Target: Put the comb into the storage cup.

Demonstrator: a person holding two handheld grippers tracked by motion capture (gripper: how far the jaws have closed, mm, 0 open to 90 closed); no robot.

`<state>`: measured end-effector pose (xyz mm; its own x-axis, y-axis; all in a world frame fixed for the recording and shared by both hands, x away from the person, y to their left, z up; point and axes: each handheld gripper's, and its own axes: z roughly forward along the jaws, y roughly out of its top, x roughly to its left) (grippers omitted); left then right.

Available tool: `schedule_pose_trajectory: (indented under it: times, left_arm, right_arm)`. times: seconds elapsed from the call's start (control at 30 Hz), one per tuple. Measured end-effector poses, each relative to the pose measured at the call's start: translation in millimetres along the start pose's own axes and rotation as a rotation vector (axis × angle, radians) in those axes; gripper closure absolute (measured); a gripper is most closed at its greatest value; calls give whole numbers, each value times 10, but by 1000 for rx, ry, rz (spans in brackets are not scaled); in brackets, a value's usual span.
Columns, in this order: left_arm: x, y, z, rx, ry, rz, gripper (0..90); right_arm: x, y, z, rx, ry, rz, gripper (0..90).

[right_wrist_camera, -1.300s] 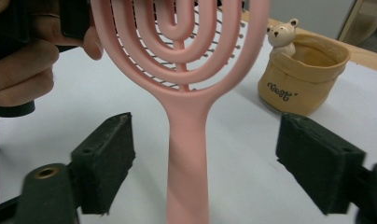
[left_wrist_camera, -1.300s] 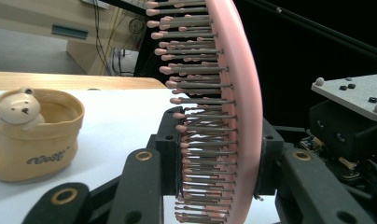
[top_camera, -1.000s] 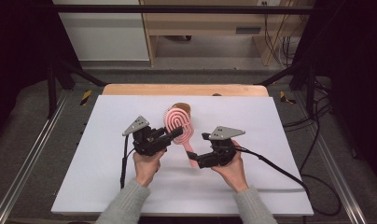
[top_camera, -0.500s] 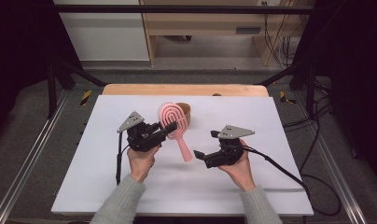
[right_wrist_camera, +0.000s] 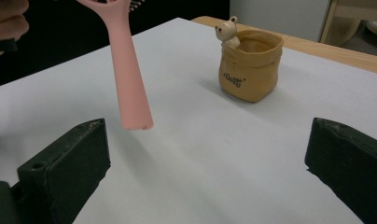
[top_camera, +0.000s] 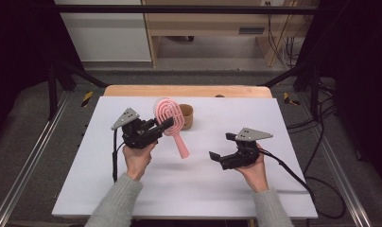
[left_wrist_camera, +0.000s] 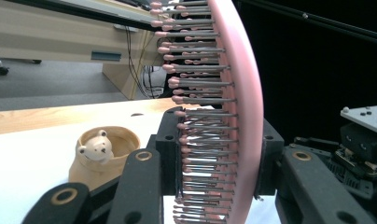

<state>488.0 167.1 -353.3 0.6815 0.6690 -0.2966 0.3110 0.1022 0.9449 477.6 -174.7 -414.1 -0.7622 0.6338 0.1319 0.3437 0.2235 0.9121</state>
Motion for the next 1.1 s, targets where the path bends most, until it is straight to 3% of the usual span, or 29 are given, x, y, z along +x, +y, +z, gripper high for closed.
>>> schedule_pose_trajectory:
  times: [0.2, 0.5, 1.1]
  left_arm:
    - [12, 67, -6, -6, 6, 13, 632]
    - [34, 138, -11, -8, 12, 23, 632]
    - [138, 279, 21, -18, 33, 22, 632]
  right_arm:
    - [-89, -91, -86, 2, -15, -2, 4]
    - [-225, -246, -236, -15, -36, 35, 4]
    - [-313, -430, -332, 2, -44, 41, 4]
